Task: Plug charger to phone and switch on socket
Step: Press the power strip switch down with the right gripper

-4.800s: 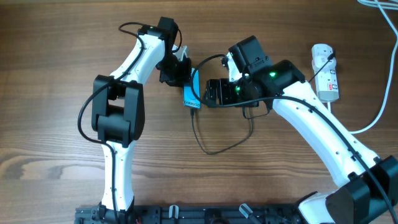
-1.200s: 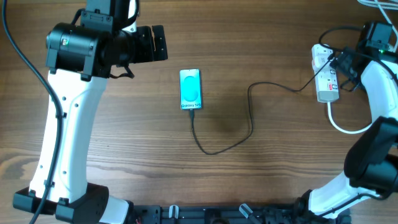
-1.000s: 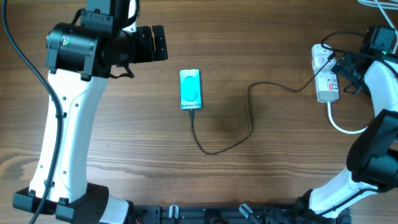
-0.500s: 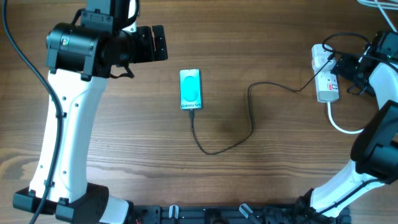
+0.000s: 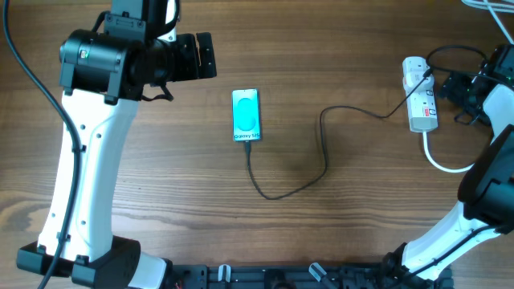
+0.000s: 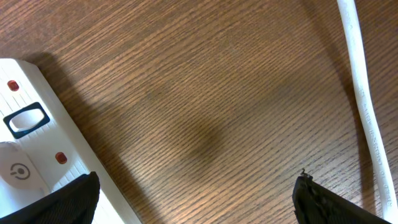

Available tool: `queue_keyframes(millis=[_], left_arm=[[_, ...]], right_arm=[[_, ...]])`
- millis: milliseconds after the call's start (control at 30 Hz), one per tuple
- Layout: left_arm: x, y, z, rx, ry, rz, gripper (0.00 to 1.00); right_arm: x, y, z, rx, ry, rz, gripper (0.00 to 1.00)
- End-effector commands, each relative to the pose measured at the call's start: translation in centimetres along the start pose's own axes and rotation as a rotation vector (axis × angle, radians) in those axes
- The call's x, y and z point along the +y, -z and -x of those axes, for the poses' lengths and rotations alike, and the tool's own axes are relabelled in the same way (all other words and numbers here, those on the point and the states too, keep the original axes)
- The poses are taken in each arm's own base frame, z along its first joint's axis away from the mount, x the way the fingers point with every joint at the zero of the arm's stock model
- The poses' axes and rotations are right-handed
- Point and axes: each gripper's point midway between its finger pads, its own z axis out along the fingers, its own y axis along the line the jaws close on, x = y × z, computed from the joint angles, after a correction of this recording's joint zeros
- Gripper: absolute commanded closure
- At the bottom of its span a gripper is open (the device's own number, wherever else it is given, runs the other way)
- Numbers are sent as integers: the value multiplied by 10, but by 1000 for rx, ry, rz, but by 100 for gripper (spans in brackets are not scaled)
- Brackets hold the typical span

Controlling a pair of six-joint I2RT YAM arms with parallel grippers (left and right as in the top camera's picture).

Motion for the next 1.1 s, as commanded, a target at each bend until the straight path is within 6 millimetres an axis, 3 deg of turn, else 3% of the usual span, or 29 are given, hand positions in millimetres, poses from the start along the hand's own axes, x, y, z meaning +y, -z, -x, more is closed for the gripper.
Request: queue_keyframes(millis=[0,267,1067], left_arm=[[6,1,3,-10,16,19,0],[6,1,3,-10,16,19,0],[6,1,3,-10,16,19,0]], right_arm=[[12,-20,-15,49,8,58,0],[16,-29,-19,63,3,81,0],[32,-27,-21,73,-5,173,1]])
